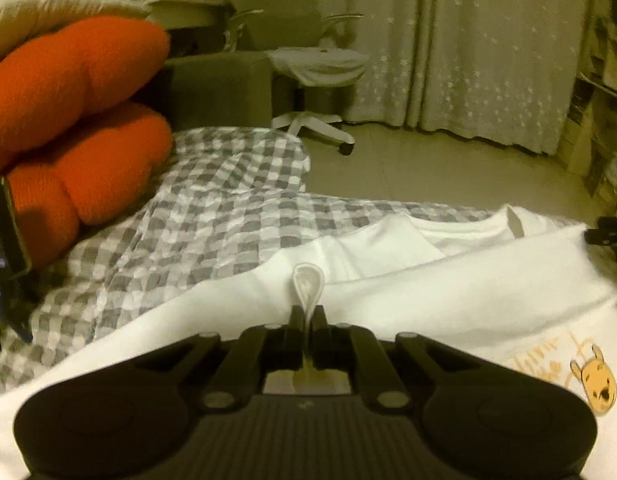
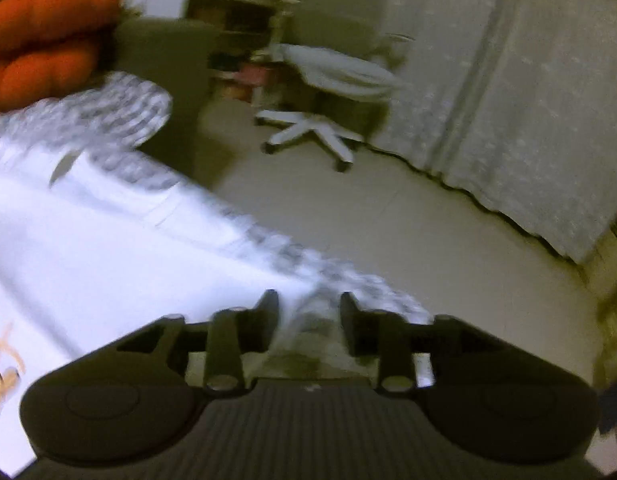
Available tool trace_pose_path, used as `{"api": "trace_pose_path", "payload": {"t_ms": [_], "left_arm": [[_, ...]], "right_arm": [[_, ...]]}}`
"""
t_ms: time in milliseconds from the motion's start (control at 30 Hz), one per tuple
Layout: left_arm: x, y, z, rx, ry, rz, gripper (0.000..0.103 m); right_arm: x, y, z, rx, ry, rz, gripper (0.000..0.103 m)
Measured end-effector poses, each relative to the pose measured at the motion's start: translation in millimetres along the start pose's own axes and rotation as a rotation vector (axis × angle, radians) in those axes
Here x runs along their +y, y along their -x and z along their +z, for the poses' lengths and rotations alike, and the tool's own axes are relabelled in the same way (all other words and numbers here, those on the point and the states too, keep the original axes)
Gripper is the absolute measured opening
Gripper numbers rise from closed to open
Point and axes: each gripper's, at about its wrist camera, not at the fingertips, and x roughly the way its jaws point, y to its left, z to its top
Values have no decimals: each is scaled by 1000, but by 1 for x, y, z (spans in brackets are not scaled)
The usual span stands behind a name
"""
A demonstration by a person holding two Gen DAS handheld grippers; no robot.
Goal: Fold clothes
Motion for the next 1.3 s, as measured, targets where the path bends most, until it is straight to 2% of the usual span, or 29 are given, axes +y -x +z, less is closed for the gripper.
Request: {"api": "trace_pose_path", "payload": {"t_ms": [67, 100, 133, 167, 200, 333, 467, 667, 800, 900, 967, 1067, 1100, 1167, 1233, 1300], "left_arm": [[3, -1, 1, 6, 26, -12, 4], [5, -2, 1, 8, 39, -18, 4], [6, -2, 1, 8, 49, -22, 4], [6, -2, 2, 8, 59, -25, 4], [7, -2, 3, 8, 66, -27, 4], [7, -4, 3, 11, 81, -32, 4], [8, -1, 1, 13, 70, -37, 4], [23, -2, 4, 26, 152, -46, 6], [42, 6, 6, 22, 239, -58, 6], [52, 9, 8, 6, 292, -70, 6], [53, 7, 7, 19, 315, -91, 6], [45, 2, 8, 24, 292, -113, 7], [41, 1, 8, 24, 278, -113, 11], [37, -3, 8, 24, 253, -95, 16], [33, -9, 6, 31, 226, -72, 15], [30, -12, 5, 23, 187, -48, 1]], "right_arm": [[-3, 16, 3, -7, -35, 16, 35], [2, 25, 2, -2, -13, 36, 22], [8, 33, 0, 4, 15, 57, 3], [15, 39, -3, 14, 33, 92, 2], [23, 44, -7, 26, 50, 129, 2], [47, 31, -21, 157, 112, 96, 1], [42, 34, -22, 201, -1, 55, 1], [58, 33, -27, 192, 16, -32, 2], [42, 34, -28, 176, -135, -25, 2], [58, 36, -22, 178, -87, -71, 4], [68, 43, -17, 169, -68, -87, 11], [77, 50, -10, 130, -56, -49, 11], [79, 50, -9, 125, -49, -46, 11], [82, 46, -9, 126, -40, -38, 11], [83, 39, -12, 136, -38, -23, 11], [85, 33, -14, 151, -31, -23, 11]]}}
